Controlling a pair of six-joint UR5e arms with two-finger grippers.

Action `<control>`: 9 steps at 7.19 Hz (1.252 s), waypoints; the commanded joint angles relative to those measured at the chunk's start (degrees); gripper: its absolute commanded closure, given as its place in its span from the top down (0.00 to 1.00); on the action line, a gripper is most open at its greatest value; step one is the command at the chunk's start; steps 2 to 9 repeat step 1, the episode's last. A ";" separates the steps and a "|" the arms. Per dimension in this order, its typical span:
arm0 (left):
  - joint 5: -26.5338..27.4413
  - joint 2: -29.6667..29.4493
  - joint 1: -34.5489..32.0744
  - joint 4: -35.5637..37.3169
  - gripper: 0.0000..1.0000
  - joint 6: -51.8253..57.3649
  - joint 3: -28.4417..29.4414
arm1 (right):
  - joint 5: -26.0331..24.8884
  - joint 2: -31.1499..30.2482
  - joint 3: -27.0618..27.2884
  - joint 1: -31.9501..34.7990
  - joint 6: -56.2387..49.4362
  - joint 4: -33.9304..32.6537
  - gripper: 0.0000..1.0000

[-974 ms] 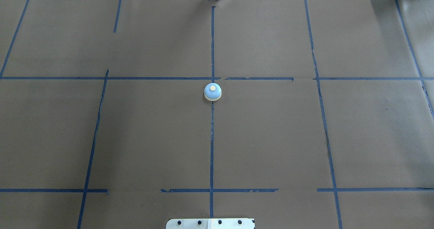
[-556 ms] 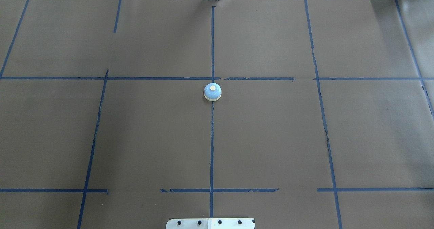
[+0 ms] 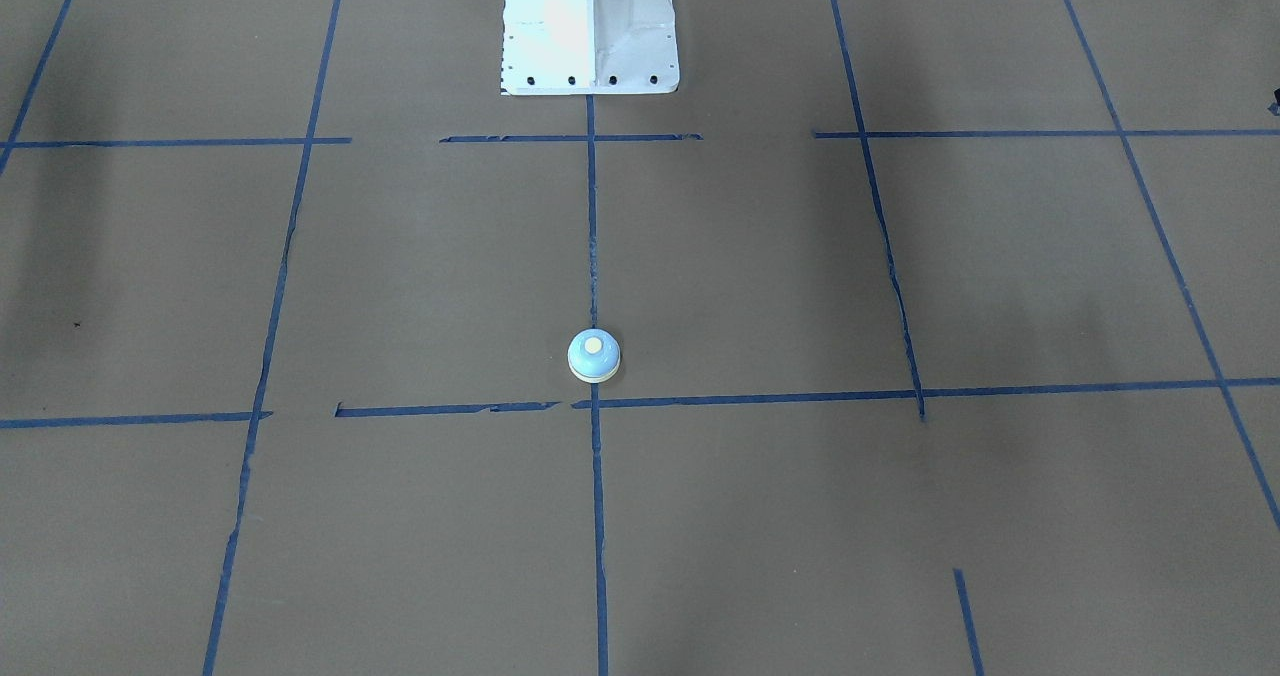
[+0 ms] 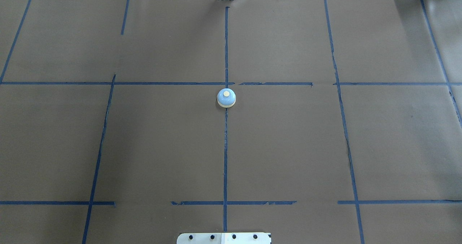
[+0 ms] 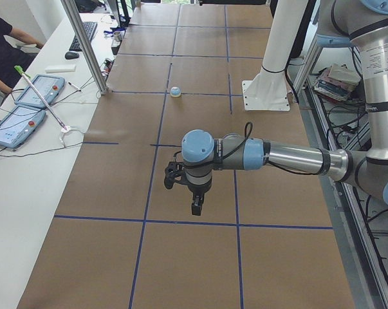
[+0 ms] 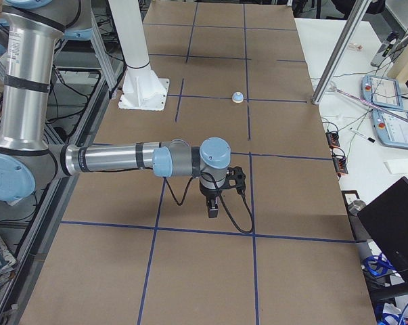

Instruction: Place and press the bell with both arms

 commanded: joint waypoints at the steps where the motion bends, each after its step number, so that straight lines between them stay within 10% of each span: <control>1: 0.00 -0.12 0.00 0.00 1.00 0.00 -0.14 | 0.00 0.00 0.00 0.00 0.00 0.00 1.00; 9: 0.00 -0.12 0.00 0.00 1.00 0.00 -0.14 | 0.00 0.00 0.00 0.00 0.00 0.00 1.00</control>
